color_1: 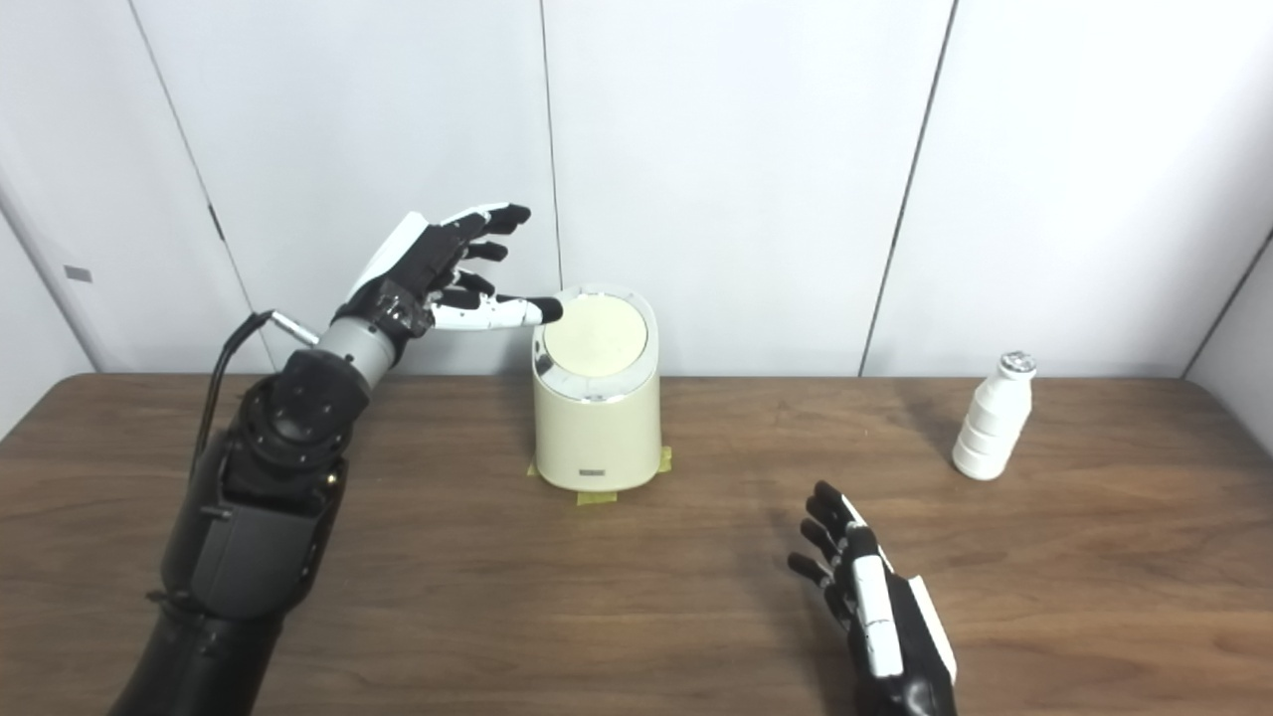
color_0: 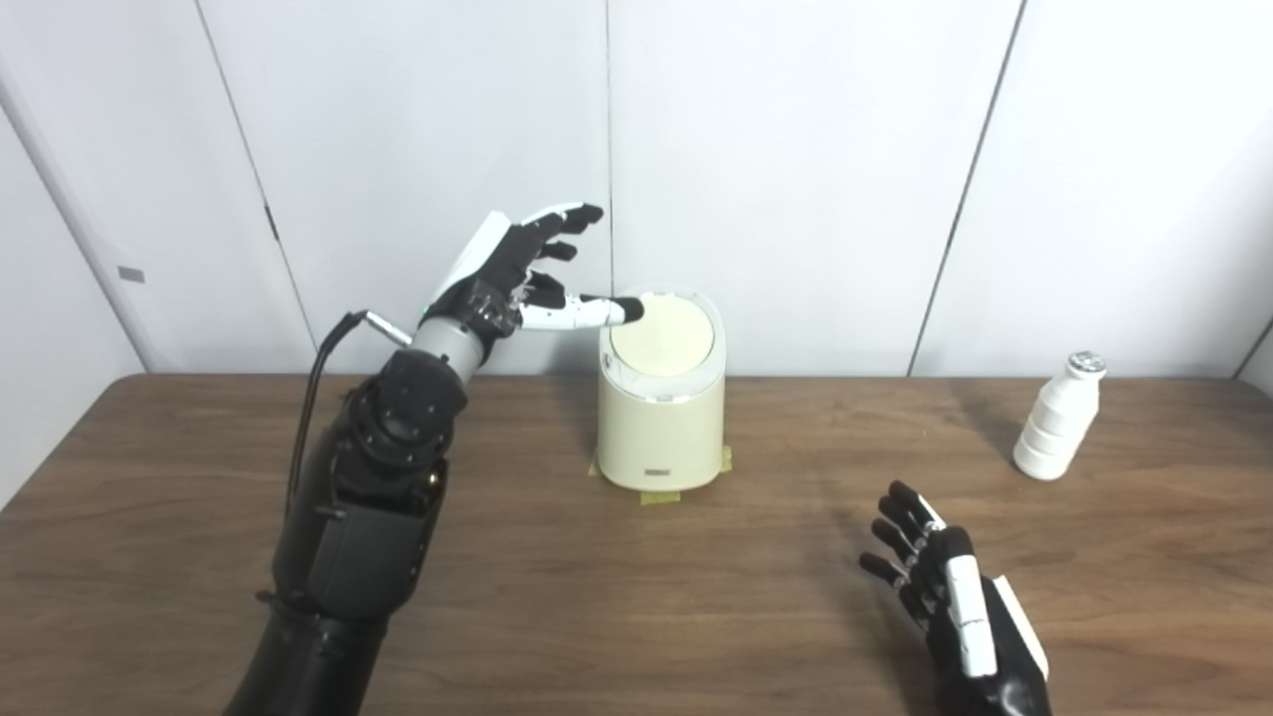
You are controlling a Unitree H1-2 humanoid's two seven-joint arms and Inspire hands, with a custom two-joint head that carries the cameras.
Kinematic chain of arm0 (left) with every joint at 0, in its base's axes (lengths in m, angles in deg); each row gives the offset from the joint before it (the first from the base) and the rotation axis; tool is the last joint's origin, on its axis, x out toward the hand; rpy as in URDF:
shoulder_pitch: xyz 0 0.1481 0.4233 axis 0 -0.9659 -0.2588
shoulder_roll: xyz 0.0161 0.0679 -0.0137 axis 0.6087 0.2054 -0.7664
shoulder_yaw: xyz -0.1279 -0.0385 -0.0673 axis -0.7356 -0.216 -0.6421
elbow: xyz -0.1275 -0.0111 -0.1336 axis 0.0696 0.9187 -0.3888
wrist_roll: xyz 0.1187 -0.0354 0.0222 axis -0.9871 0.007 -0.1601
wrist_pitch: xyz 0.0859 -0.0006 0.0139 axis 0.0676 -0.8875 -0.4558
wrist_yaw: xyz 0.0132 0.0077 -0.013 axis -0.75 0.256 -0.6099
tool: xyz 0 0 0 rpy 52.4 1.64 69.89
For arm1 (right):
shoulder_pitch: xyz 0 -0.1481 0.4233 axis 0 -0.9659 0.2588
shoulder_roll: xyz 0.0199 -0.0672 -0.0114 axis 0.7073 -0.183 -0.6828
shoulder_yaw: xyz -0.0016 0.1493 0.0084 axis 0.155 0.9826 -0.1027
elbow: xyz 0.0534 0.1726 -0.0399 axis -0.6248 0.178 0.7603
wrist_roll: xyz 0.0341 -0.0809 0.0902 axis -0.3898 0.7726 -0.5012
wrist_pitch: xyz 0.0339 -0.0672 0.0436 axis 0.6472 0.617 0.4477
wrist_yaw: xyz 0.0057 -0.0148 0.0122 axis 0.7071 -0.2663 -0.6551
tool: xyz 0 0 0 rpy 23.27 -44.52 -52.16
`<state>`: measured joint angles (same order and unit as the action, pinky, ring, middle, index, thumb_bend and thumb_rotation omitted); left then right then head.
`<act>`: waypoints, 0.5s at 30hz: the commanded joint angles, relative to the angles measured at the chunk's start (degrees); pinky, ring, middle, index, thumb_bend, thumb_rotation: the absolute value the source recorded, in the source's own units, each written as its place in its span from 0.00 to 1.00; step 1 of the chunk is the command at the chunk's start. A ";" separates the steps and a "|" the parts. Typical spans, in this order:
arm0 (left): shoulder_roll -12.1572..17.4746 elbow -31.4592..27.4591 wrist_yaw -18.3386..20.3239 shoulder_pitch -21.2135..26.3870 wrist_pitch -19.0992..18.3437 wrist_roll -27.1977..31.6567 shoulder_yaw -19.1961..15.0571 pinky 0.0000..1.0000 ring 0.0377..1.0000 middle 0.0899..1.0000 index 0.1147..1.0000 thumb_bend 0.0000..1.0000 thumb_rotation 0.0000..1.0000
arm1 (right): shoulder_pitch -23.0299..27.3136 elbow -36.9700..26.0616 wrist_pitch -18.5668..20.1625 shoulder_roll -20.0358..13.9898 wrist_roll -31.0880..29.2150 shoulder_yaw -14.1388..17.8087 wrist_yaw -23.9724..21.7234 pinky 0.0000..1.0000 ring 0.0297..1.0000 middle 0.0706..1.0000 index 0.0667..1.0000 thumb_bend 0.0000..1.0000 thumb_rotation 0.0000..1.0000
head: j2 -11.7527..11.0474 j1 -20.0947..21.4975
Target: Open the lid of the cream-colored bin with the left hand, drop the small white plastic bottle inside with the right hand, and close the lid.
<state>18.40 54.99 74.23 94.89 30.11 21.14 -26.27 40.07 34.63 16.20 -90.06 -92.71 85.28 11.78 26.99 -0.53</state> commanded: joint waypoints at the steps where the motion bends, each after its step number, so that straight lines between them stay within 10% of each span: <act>1: 0.72 0.75 1.32 4.65 0.10 -2.03 0.17 0.70 0.87 0.92 0.90 0.82 0.21 | 0.76 -2.24 -0.97 0.53 -0.05 -0.27 0.09 0.82 0.92 0.92 0.91 0.53 1.00 | 0.05 -0.06; 15: 1.96 14.17 -1.03 12.19 1.90 -1.72 6.86 0.68 0.85 0.89 0.88 0.84 0.18 | 0.98 -1.70 -1.85 1.07 1.10 -1.47 0.29 0.80 0.91 0.90 0.90 0.52 1.00 | -0.14 0.31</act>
<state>19.83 69.33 75.21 102.84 30.75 19.31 -19.20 40.08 34.65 16.17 -89.31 -91.84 84.01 11.95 26.81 -0.18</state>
